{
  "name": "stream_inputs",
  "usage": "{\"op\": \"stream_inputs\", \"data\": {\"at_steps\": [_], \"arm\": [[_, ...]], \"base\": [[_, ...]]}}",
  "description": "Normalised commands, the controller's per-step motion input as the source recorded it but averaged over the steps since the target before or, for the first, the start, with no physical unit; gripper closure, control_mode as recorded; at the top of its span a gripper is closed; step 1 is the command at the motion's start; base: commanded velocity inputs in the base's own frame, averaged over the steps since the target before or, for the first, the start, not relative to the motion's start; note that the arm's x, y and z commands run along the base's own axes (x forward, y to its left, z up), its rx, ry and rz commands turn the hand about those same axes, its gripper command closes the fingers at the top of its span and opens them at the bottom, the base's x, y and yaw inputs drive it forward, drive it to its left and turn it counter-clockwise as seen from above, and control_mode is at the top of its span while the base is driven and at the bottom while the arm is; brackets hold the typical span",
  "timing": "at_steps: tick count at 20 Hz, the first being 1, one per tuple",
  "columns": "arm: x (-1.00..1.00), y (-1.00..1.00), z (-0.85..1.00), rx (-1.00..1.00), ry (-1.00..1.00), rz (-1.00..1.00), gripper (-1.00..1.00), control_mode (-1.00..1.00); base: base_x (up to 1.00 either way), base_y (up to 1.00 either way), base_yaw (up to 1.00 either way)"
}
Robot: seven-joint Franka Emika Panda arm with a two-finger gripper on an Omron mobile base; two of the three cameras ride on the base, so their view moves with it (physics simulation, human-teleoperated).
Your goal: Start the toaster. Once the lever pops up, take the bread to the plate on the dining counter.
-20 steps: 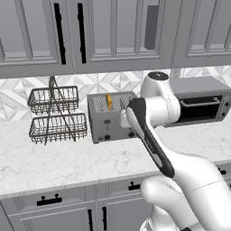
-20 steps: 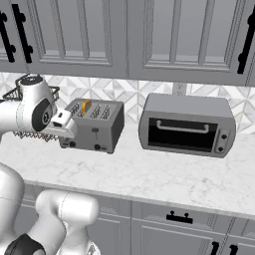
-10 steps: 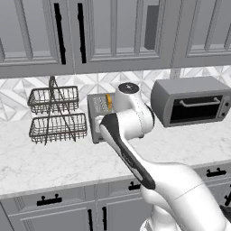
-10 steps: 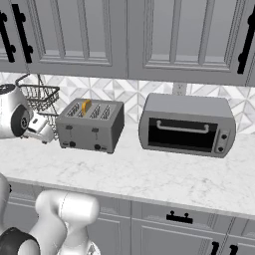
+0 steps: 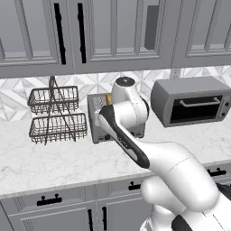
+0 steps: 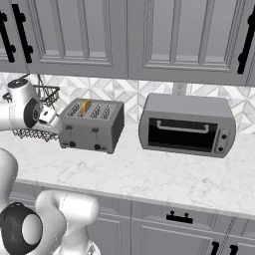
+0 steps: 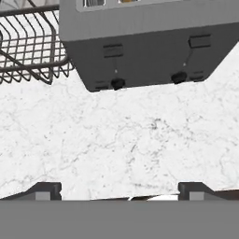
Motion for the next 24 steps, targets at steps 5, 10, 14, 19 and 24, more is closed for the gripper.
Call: {"op": "stream_inputs", "data": {"at_steps": [5, 10, 14, 19, 24], "arm": [[0.39, -0.04, 0.01, -0.07, -0.02, 0.16, -1.00, -1.00], [0.10, 0.00, 0.00, -0.12, -0.01, 0.14, -1.00, -1.00], [0.02, 0.00, 0.00, -0.12, -0.12, 0.07, -1.00, -1.00], [0.08, -0.01, -0.04, -0.02, -0.16, 0.01, -1.00, -1.00], [0.26, -0.01, -0.08, 0.04, -0.05, 0.00, -1.00, -1.00]], "base": [[0.00, 0.00, 0.00], [0.00, 0.00, 0.00], [0.00, 0.00, 0.00], [0.00, 0.00, 0.00], [0.00, 0.00, 0.00]]}}
